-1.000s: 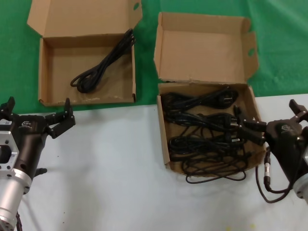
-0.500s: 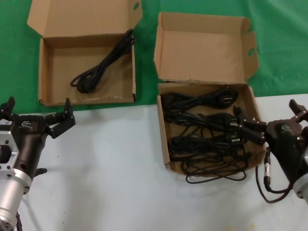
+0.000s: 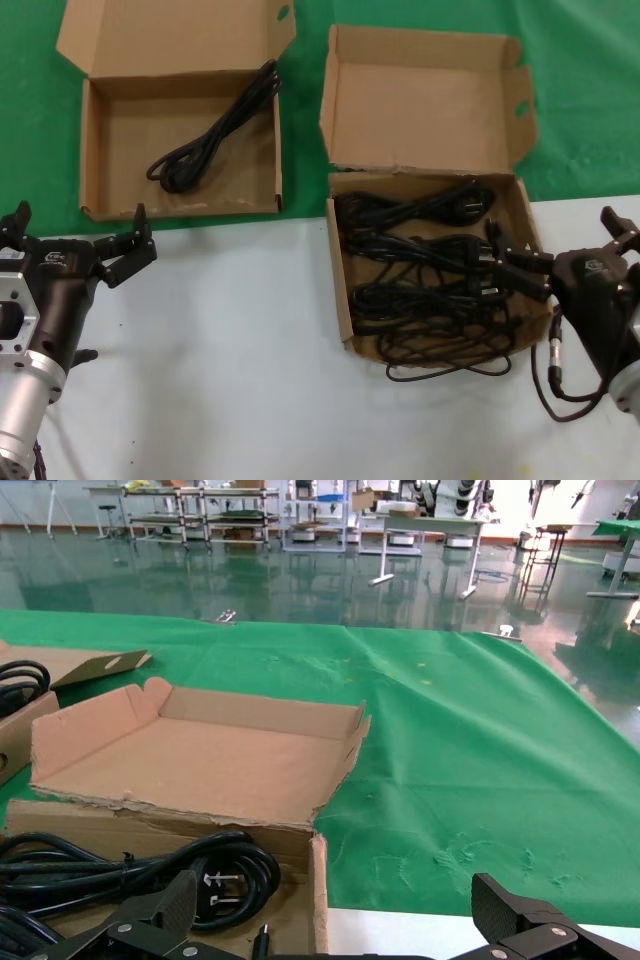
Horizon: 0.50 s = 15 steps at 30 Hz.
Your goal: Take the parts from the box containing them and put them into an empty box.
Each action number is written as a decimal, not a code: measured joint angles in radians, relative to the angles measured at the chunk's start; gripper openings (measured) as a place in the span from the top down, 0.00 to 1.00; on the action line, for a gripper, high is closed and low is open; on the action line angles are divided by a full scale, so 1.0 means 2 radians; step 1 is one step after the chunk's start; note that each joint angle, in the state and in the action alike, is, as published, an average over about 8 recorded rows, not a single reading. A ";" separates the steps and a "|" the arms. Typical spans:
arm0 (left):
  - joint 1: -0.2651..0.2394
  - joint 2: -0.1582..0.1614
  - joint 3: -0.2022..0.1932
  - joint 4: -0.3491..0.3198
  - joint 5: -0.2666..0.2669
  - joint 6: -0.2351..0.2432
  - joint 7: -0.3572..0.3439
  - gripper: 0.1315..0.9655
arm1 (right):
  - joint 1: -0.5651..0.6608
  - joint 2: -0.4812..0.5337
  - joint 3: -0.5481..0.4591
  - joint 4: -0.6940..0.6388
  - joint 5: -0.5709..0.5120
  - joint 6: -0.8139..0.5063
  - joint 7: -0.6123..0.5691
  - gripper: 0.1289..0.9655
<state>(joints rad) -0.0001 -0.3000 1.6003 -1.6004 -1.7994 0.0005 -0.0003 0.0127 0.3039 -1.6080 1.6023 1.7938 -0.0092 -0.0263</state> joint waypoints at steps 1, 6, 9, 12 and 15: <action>0.000 0.000 0.000 0.000 0.000 0.000 0.000 0.00 | 0.000 0.000 0.000 0.000 0.000 0.000 0.000 0.00; 0.000 0.000 0.000 0.000 0.000 0.000 0.000 0.00 | 0.000 0.000 0.000 0.000 0.000 0.000 0.000 0.00; 0.000 0.000 0.000 0.000 0.000 0.000 0.000 0.00 | 0.000 0.000 0.000 0.000 0.000 0.000 0.000 0.00; 0.000 0.000 0.000 0.000 0.000 0.000 0.000 0.00 | 0.000 0.000 0.000 0.000 0.000 0.000 0.000 0.00; 0.000 0.000 0.000 0.000 0.000 0.000 0.000 0.00 | 0.000 0.000 0.000 0.000 0.000 0.000 0.000 0.00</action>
<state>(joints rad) -0.0001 -0.3000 1.6003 -1.6004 -1.7994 0.0005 -0.0003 0.0127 0.3039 -1.6080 1.6023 1.7938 -0.0092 -0.0263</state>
